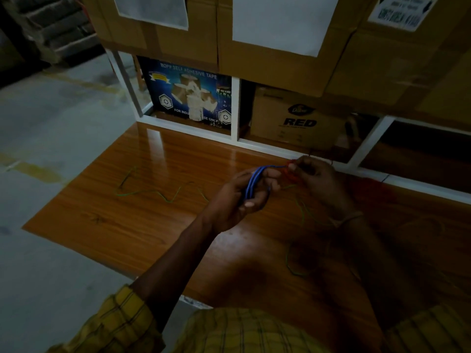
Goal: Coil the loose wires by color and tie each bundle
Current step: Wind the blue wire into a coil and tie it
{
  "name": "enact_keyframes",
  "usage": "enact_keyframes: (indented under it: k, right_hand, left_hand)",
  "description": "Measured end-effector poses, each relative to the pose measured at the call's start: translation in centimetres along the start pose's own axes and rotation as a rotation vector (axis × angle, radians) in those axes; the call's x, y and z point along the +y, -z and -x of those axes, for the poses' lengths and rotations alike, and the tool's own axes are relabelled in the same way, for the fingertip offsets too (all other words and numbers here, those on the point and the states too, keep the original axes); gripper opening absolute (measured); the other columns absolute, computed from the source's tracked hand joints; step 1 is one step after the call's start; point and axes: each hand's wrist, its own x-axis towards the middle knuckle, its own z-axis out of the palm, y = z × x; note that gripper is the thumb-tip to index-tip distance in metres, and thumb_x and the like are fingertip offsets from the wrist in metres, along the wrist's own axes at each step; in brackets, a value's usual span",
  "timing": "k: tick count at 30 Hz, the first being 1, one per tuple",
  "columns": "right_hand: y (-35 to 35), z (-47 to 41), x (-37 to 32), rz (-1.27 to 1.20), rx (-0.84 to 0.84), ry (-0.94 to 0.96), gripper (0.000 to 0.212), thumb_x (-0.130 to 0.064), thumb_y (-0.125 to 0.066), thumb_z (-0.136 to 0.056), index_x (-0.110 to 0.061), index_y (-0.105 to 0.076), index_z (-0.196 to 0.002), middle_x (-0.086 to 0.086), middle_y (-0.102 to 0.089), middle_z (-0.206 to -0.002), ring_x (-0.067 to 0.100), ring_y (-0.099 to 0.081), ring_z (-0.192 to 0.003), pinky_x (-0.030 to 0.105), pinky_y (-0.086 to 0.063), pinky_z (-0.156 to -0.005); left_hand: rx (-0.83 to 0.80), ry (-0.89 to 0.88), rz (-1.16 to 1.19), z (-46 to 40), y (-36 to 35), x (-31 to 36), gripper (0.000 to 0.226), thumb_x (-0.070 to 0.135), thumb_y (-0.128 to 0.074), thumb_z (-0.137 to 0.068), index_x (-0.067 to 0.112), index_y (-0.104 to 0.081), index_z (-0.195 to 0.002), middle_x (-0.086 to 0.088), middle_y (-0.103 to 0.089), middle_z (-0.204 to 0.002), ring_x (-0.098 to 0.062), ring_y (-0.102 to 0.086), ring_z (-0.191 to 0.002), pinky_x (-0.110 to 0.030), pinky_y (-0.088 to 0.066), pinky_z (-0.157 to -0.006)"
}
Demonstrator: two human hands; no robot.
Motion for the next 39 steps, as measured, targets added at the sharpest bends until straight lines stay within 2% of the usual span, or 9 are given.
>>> enact_keyframes:
  k: [3,6,10,14,17,21,24,32,39]
  right_hand:
    - [-1.7,1.6,1.1,0.1,-0.066,-0.072,0.009,-0.036,-0.06,-0.102,-0.031,-0.066,-0.107,-0.003,-0.067,-0.111,0.014,-0.063,-0.101,0.036,-0.053,-0.089]
    - [-3.5,3.5,1.3,0.251,-0.219,-0.045,0.017,-0.028,-0.056,-0.105,-0.024,-0.068,-0.115,-0.006,-0.067,-0.104,0.006,-0.06,-0.091,0.02,-0.047,-0.076]
    - [-4.7,5.3,0.9,0.437,-0.424,0.055,0.02,-0.03,-0.056,-0.104,-0.025,-0.075,-0.103,0.004,-0.075,-0.085,0.025,-0.071,-0.075,0.05,-0.058,-0.075]
    - [-3.6,7.1,-1.4,0.463,-0.684,0.12,0.022,-0.039,-0.055,-0.101,-0.051,-0.064,-0.085,0.001,-0.073,-0.067,0.025,-0.07,-0.053,0.045,-0.059,-0.058]
    - [-1.7,7.7,-3.4,0.339,-0.778,0.118,0.019,-0.043,-0.066,-0.095,-0.044,-0.067,-0.114,0.006,-0.074,-0.074,0.028,-0.07,-0.055,0.045,-0.06,-0.053]
    - [1.8,7.1,-6.6,0.097,-0.697,0.09,0.023,-0.024,-0.069,-0.096,-0.025,-0.07,-0.119,0.013,-0.071,-0.072,0.017,-0.06,-0.047,0.028,-0.05,-0.042]
    - [3.9,5.8,-7.6,-0.025,-0.548,0.138,0.019,-0.024,-0.061,-0.097,-0.015,-0.072,-0.11,0.009,-0.062,-0.061,0.016,-0.049,-0.04,0.023,-0.041,-0.037]
    - [4.0,0.1,-4.8,-0.352,-0.21,0.081,0.022,-0.024,-0.056,-0.103,-0.007,-0.066,-0.092,-0.001,-0.042,-0.052,0.012,-0.031,-0.038,0.026,-0.022,-0.04]
    - [-1.2,-1.0,-1.4,-0.301,0.028,-0.042,0.013,-0.028,-0.067,-0.097,-0.017,-0.07,-0.09,-0.011,-0.066,-0.069,0.004,-0.057,-0.063,0.022,-0.044,-0.059]
  left_hand:
    - [0.12,-0.026,0.022,-0.5,0.1,0.3,0.048,0.019,-0.023,-0.115,-0.009,-0.048,-0.144,-0.015,-0.067,-0.112,-0.006,-0.043,-0.048,-0.017,-0.03,-0.043]
    - [0.237,-0.026,-0.01,-1.3,-0.1,0.8,0.049,0.023,-0.024,-0.116,-0.007,-0.05,-0.144,-0.016,-0.07,-0.117,-0.006,-0.045,-0.05,-0.018,-0.03,-0.043]
    - [0.369,-0.056,0.002,-2.8,0.1,1.1,0.047,0.027,-0.026,-0.116,-0.004,-0.049,-0.143,-0.018,-0.07,-0.126,-0.01,-0.056,-0.063,-0.018,-0.036,-0.046]
    - [0.456,-0.122,-0.088,-3.9,0.7,2.0,0.042,0.027,-0.029,-0.117,0.0,-0.045,-0.145,-0.016,-0.069,-0.13,-0.015,-0.065,-0.077,-0.024,-0.045,-0.058]
    - [0.416,-0.144,-0.46,-3.9,1.7,2.7,0.038,0.029,-0.031,-0.117,0.005,-0.045,-0.144,-0.013,-0.064,-0.138,-0.022,-0.071,-0.088,-0.03,-0.053,-0.068]
    - [0.277,-0.076,-0.829,-3.3,2.4,3.0,0.033,0.026,-0.034,-0.116,0.006,-0.043,-0.141,-0.013,-0.063,-0.134,-0.024,-0.073,-0.088,-0.041,-0.062,-0.079]
    - [0.199,0.014,-0.878,-2.6,2.4,3.3,0.033,0.026,-0.035,-0.116,0.007,-0.046,-0.141,-0.015,-0.065,-0.126,-0.018,-0.071,-0.079,-0.029,-0.061,-0.073]
    - [0.066,0.081,-0.509,-1.0,0.9,2.9,0.045,0.027,-0.026,-0.117,0.0,-0.053,-0.14,-0.016,-0.066,-0.112,-0.01,-0.041,-0.055,-0.022,-0.032,-0.048]
    - [-0.069,0.069,-0.122,-1.0,-0.5,3.3,0.052,0.03,-0.023,-0.117,-0.006,-0.046,-0.147,-0.013,-0.063,-0.111,-0.009,-0.029,-0.05,-0.021,-0.026,-0.047]
